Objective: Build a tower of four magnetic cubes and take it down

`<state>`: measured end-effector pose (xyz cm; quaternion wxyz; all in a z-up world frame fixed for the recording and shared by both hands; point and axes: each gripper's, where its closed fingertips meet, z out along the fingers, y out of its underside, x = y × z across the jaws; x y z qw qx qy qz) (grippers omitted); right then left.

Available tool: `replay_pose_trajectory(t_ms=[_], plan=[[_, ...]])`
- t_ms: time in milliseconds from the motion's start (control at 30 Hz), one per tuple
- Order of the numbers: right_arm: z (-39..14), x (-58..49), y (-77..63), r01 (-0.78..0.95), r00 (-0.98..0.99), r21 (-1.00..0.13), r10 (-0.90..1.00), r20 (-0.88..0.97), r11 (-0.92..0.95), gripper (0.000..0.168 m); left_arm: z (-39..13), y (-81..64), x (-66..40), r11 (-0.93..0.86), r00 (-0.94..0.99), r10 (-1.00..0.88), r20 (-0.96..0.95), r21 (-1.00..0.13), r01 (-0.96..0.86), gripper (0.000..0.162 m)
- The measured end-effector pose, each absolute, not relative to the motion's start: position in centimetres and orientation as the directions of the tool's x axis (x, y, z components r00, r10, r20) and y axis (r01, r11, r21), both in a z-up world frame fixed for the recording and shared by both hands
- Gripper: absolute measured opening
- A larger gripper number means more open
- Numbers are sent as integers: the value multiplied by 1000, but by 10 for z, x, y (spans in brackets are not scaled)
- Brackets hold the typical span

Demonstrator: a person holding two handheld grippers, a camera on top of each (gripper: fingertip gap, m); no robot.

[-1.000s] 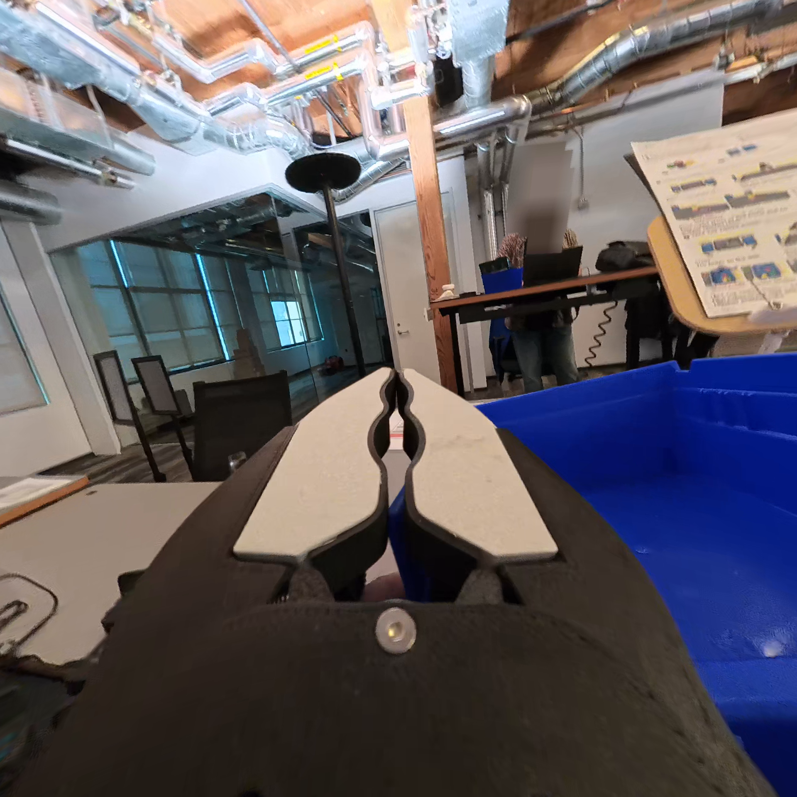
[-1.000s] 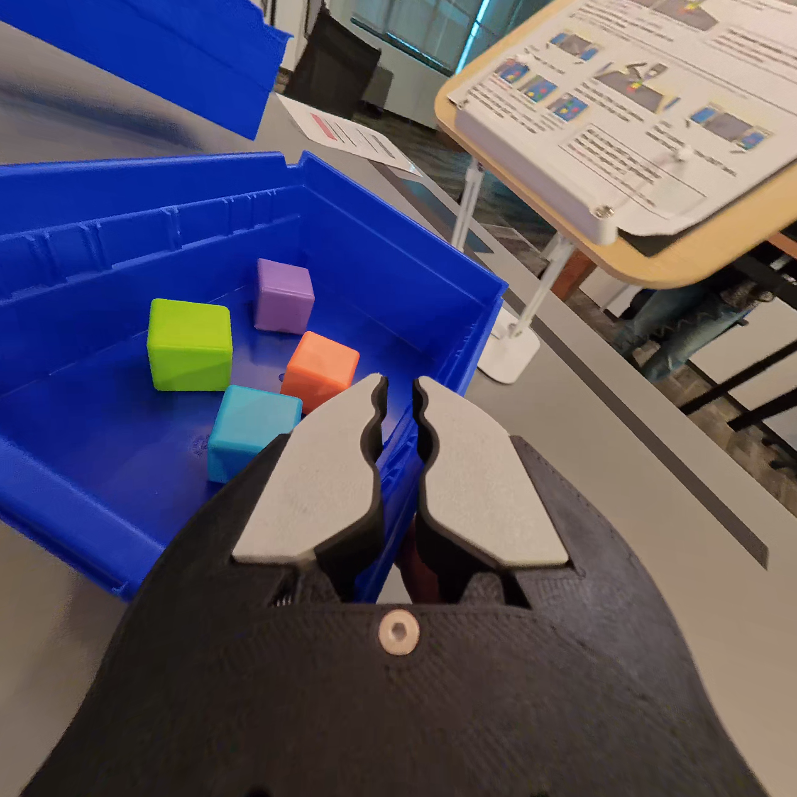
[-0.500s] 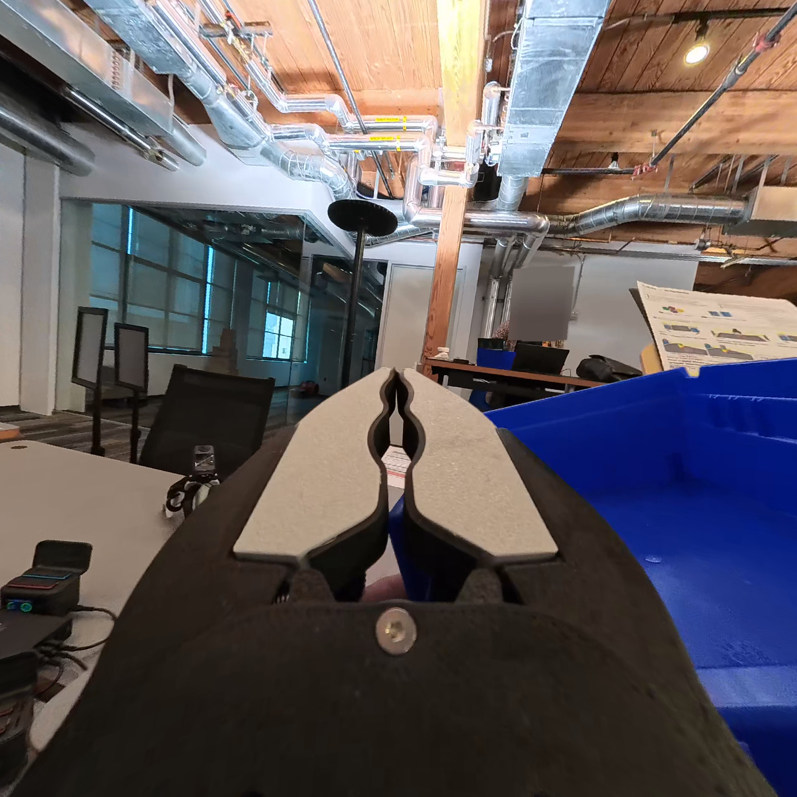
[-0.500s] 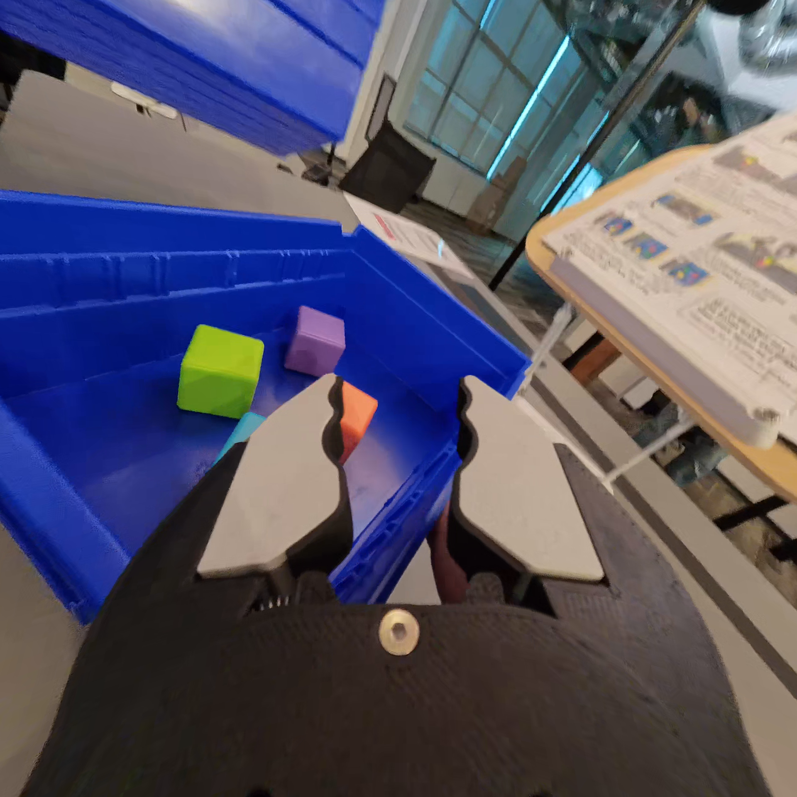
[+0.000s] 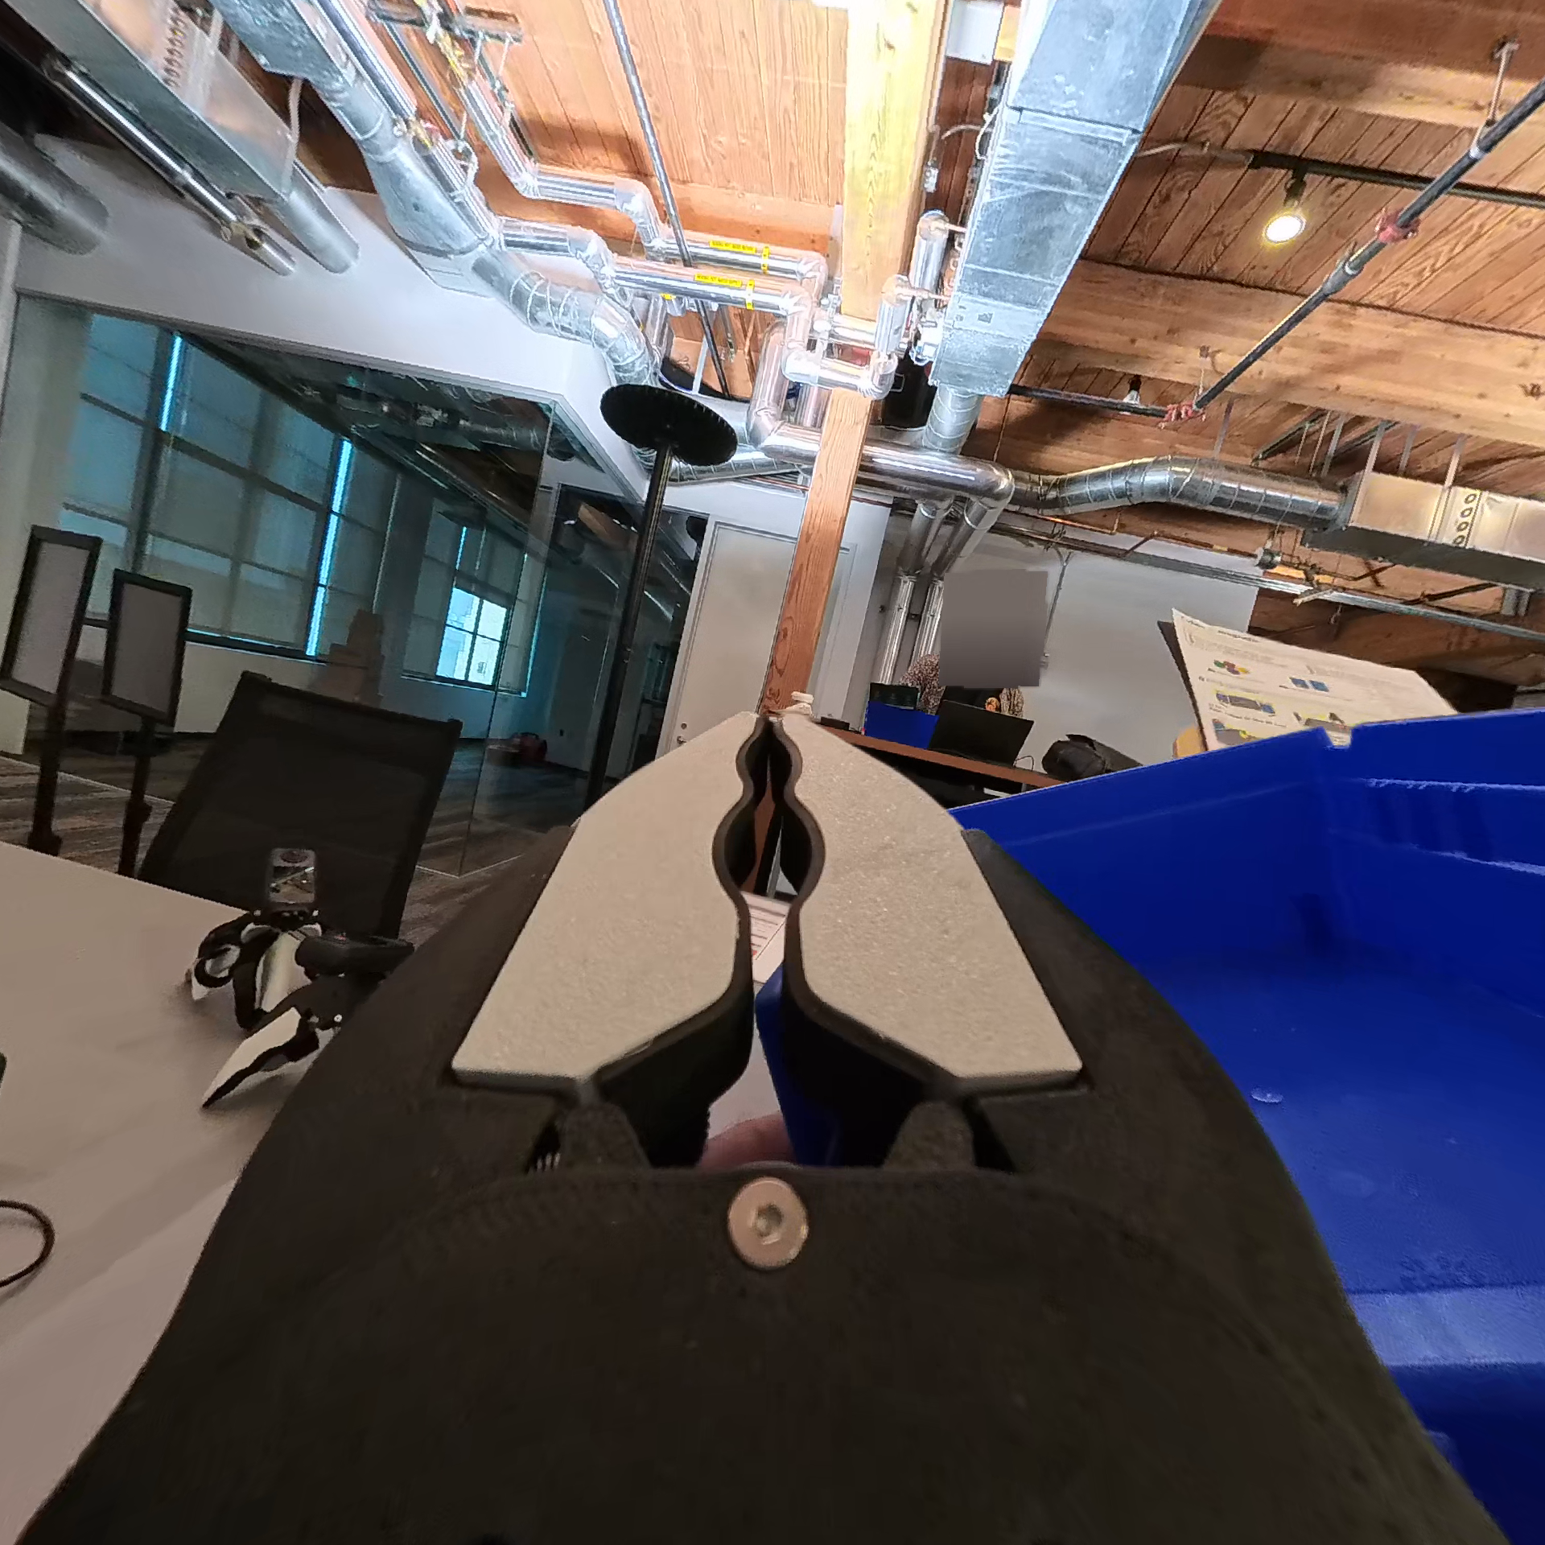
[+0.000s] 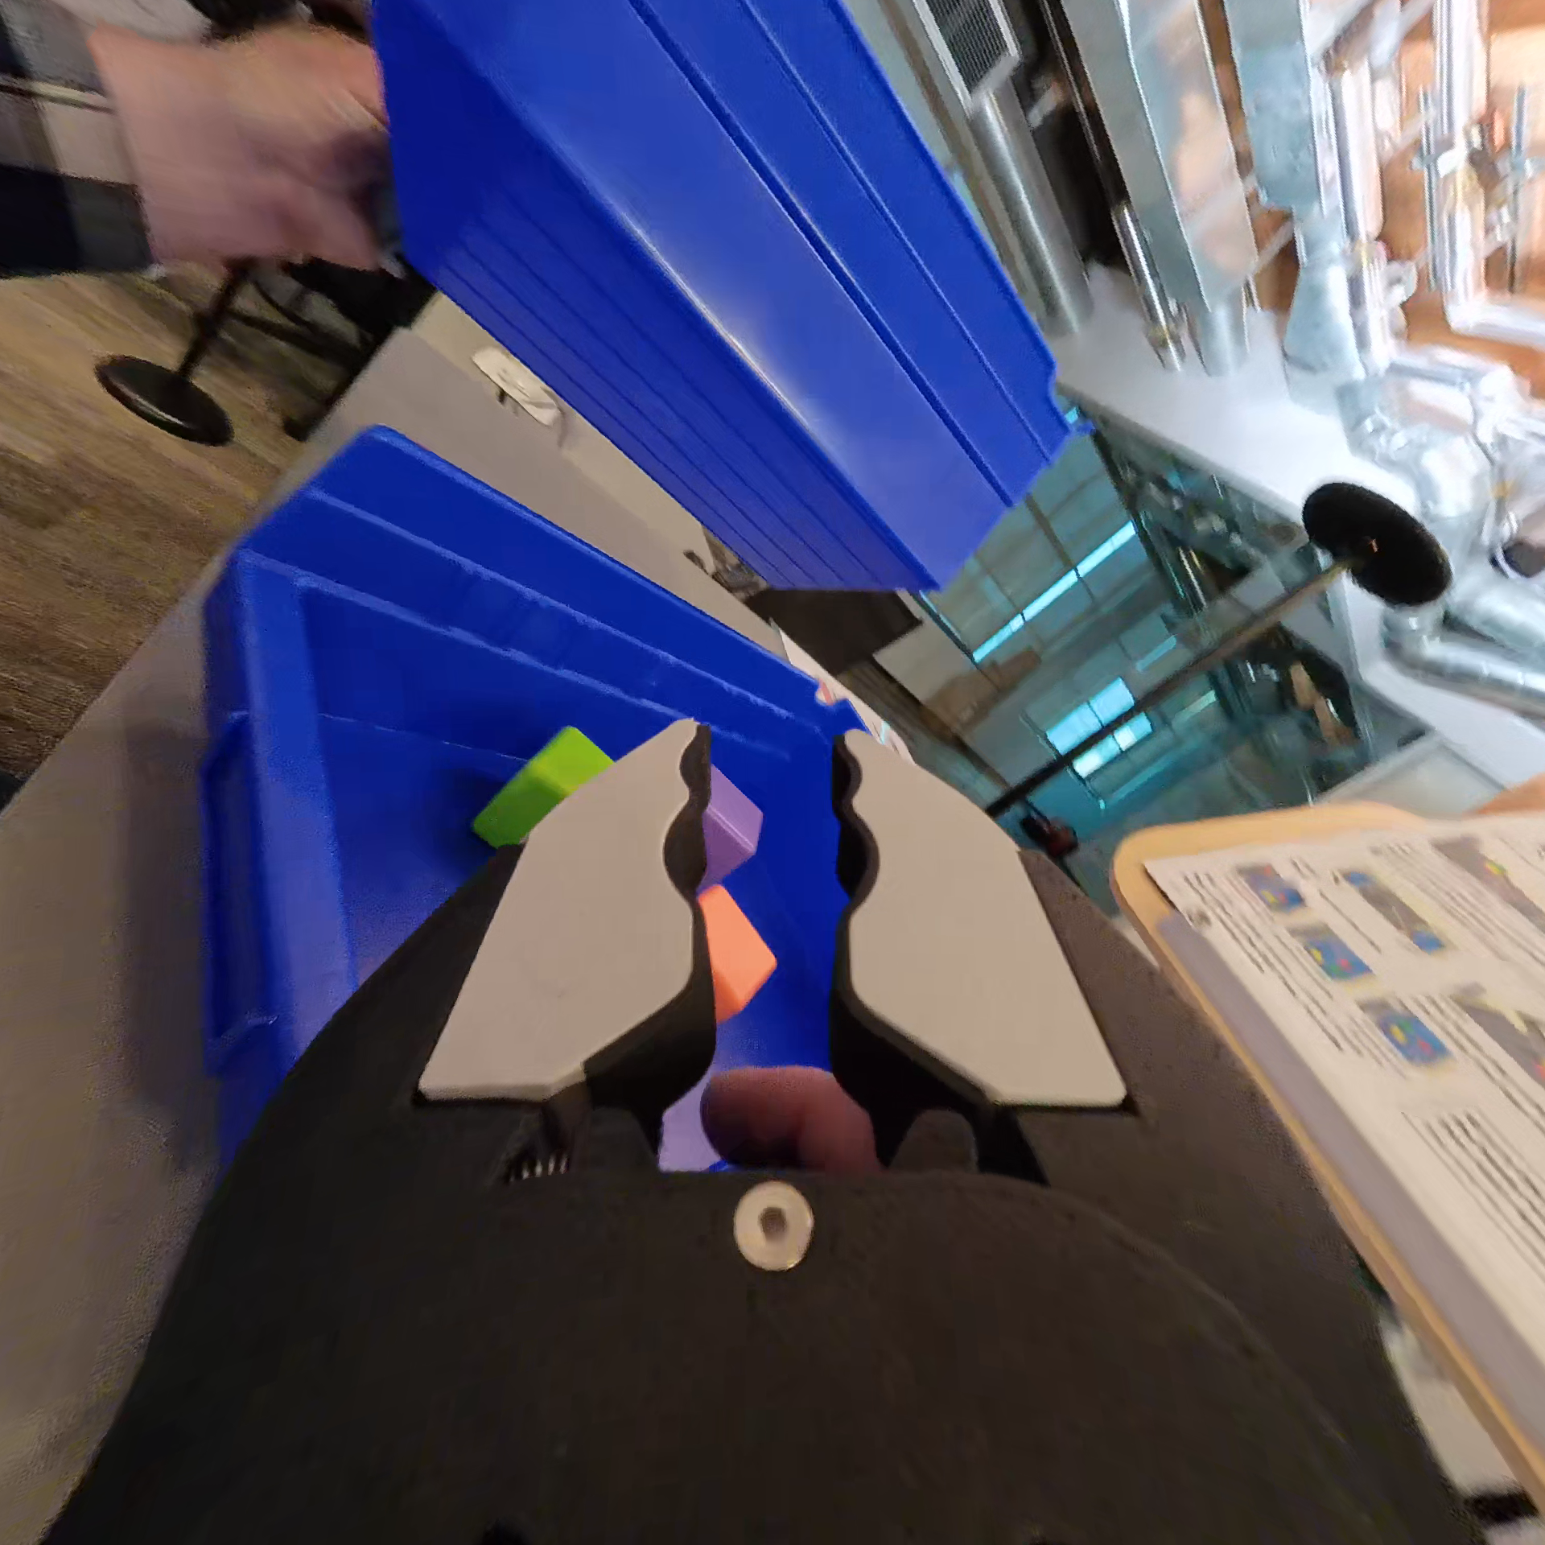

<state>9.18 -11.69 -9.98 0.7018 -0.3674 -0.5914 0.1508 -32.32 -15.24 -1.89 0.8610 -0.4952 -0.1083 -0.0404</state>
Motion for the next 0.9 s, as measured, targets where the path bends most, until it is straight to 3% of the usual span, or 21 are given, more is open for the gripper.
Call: replay_pose_trajectory(t_ms=[33,367,900], plan=[[-101,85,-118,213,237,-680,638,733,702,29,-17,-153,-323,510,974,37,224,-842,174,0],[-103,1,-72,213,205,-660,627,751,721,24,-6,-155,-329,540,973,53,226,-826,162,0],[-102,-108,85,350,355,-658,556,751,666,32,3,-143,-340,576,963,46,267,-794,193,0]])
